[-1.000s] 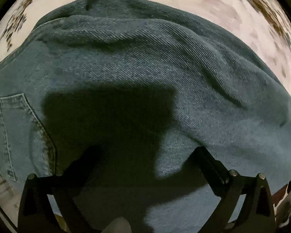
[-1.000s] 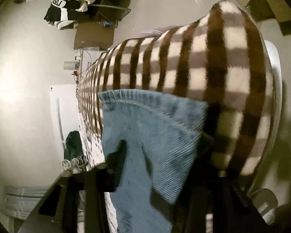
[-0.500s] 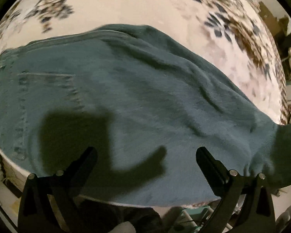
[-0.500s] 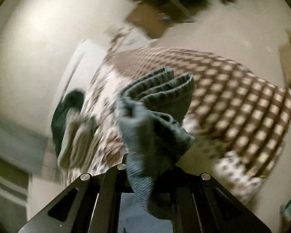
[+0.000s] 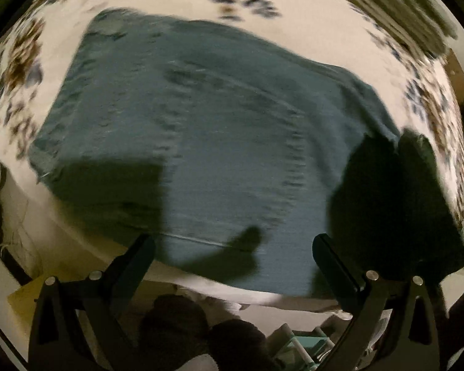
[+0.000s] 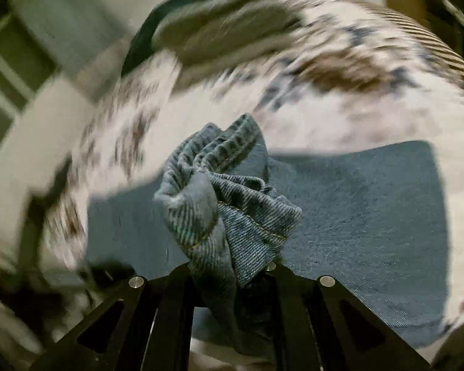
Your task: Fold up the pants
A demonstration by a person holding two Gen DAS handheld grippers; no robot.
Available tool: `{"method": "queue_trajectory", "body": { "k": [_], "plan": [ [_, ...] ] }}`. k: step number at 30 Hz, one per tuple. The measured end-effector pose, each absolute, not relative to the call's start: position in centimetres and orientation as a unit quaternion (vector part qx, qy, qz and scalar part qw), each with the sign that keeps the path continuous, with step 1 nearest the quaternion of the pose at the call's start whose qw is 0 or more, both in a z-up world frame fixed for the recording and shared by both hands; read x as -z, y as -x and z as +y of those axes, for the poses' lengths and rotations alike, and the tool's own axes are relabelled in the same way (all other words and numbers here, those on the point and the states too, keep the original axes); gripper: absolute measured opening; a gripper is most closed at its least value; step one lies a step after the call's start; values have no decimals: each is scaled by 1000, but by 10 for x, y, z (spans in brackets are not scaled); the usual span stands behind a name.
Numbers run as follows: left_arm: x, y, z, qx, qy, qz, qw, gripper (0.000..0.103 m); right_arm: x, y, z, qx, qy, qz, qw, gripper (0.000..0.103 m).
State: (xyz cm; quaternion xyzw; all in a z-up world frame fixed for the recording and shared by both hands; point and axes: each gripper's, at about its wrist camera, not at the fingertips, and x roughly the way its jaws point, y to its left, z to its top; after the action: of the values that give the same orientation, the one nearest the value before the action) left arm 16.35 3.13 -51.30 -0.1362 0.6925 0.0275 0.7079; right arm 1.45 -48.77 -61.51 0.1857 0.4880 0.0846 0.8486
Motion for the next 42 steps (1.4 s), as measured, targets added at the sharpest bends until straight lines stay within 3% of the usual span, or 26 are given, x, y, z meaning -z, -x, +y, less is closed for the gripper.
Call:
{"method": "queue_trajectory", "body": {
  "k": [5,8,10,12,17,23,28,31,35,36,37,38,42],
  "plan": [
    [519,-153,72,-58,137,688,710,103,656,-17,-430,-72,-89,536,837,10],
    [516,-145,98,-84,146,680,714,103,672,-33,-411,-61,-73,580,809,32],
    [515,-138,115,-101,155,674,715,103,670,-34,-401,-87,-86,586,801,60],
    [515,-130,135,-118,167,672,712,103,668,-37,-395,-134,-129,603,776,67],
    [525,-117,168,-152,211,663,702,103,653,-31,-426,-144,-262,602,740,69],
    [547,-117,194,-195,319,616,693,103,665,-20,-466,-59,-319,630,706,69],
    [556,-119,215,-197,394,555,705,101,664,-20,-458,-41,-293,649,701,69],
    [550,-124,221,-190,398,515,735,89,667,-24,-443,-45,-277,655,702,69],
    [553,-129,216,-202,418,485,741,86,666,-34,-425,-52,-266,654,706,69],
    [552,-129,212,-208,417,478,745,76,666,-36,-422,-53,-266,654,706,69],
    [549,-126,208,-220,404,479,748,46,666,-38,-419,-53,-266,654,706,69],
    [547,-123,207,-222,398,478,751,39,666,-41,-416,-54,-263,653,708,69],
    [532,-110,202,-199,385,459,776,25,667,-42,-415,-51,-259,656,707,69]
  ]
}}
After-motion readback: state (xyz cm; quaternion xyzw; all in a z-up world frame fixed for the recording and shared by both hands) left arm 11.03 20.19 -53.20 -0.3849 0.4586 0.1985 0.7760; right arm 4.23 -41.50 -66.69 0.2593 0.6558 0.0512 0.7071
